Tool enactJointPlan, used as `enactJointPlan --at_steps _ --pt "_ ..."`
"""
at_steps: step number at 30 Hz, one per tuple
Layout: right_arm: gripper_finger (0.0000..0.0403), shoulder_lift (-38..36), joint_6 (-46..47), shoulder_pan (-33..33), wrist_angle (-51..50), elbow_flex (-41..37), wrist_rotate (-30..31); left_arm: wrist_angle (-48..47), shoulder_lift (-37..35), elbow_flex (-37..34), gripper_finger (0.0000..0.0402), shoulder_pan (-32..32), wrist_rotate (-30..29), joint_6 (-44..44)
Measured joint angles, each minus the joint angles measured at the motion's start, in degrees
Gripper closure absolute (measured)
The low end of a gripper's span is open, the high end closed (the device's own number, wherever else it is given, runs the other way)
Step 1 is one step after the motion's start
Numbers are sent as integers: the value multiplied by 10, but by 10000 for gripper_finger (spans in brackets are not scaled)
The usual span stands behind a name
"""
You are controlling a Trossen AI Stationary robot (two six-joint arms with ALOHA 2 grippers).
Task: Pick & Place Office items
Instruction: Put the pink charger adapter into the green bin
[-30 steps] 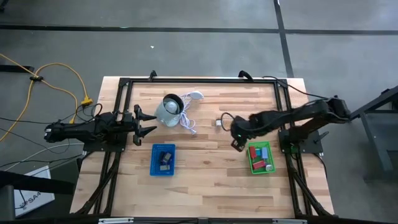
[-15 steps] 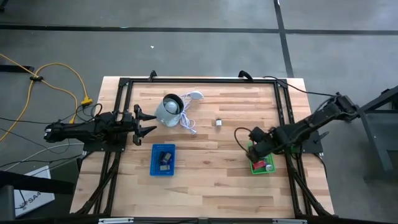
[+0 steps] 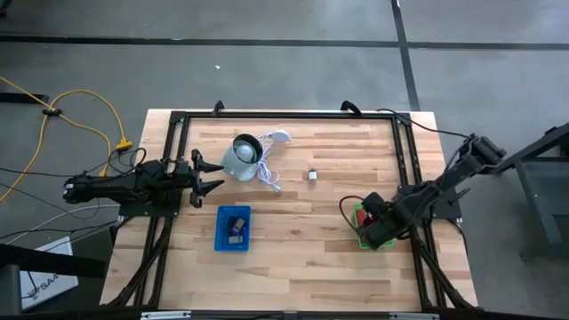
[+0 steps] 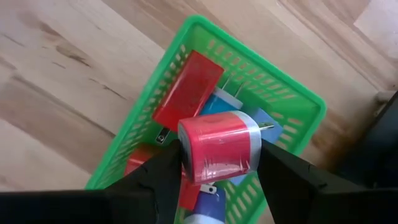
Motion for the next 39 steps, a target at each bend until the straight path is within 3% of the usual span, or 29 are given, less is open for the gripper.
enactJointPlan --at_steps 39 --pt "221 54 -50 -60 -9 0 11 0 0 0 189 0 0 0"
